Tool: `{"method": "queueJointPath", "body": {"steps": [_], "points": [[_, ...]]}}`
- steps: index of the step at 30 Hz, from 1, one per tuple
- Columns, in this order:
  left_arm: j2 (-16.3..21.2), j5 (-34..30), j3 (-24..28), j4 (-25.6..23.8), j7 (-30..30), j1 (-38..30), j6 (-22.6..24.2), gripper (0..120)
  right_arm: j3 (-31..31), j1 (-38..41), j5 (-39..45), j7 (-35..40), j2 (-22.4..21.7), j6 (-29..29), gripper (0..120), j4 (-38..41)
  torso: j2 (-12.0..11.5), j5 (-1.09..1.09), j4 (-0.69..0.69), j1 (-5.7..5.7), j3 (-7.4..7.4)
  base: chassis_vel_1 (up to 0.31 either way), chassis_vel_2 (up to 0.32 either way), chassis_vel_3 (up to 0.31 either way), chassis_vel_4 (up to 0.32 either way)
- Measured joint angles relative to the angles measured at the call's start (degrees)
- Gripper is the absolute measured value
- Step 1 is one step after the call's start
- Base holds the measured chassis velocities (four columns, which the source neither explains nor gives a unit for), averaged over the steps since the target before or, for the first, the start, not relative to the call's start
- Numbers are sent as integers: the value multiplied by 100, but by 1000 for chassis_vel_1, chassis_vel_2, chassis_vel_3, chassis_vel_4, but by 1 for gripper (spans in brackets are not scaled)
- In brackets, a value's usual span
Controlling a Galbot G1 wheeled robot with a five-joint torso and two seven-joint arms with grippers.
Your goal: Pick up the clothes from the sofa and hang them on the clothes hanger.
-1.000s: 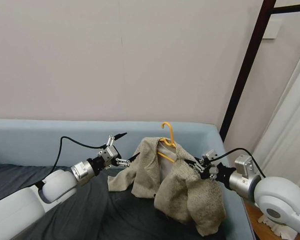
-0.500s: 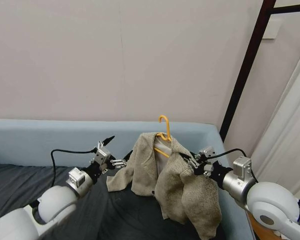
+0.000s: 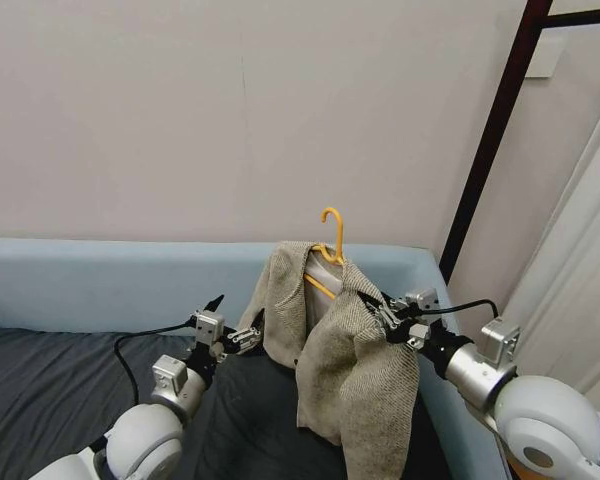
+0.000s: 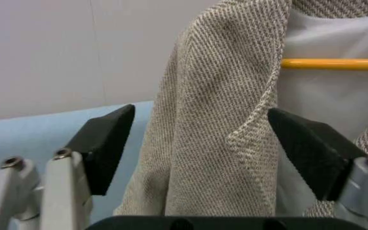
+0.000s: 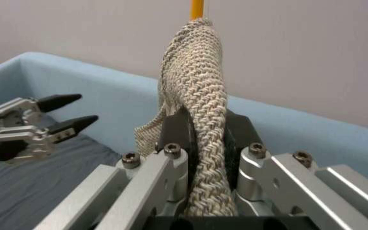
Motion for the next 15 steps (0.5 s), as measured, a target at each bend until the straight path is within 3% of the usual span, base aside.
{"method": "queueJointPath", "body": {"steps": [3, 6, 10, 15], "points": [[-196, -42, 209, 196, -3, -254, -36, 67, 154, -190, 0, -36, -16, 0, 8, 107, 0, 0, -1, 0, 0, 0, 0, 0, 0], [-269, -61, 289, 291, -1, -355, -63, 63, 189, -238, 1, -50, -22, -1, 8, 154, 0, 0, 0, 0, 0, 0, 0, 0, 0], [-529, -225, 705, 664, 18, -799, -99, 64, 211, -200, 66, -42, -32, -24, 8, 276, 0, 0, -1, 0, 0, 0, 0, 0, 0], [-557, -327, 954, 729, 154, -987, -162, 76, 201, -63, 118, -19, -39, -67, 8, 220, 0, 0, 1, 1, 0, 0, 0, 0, 0]]}}
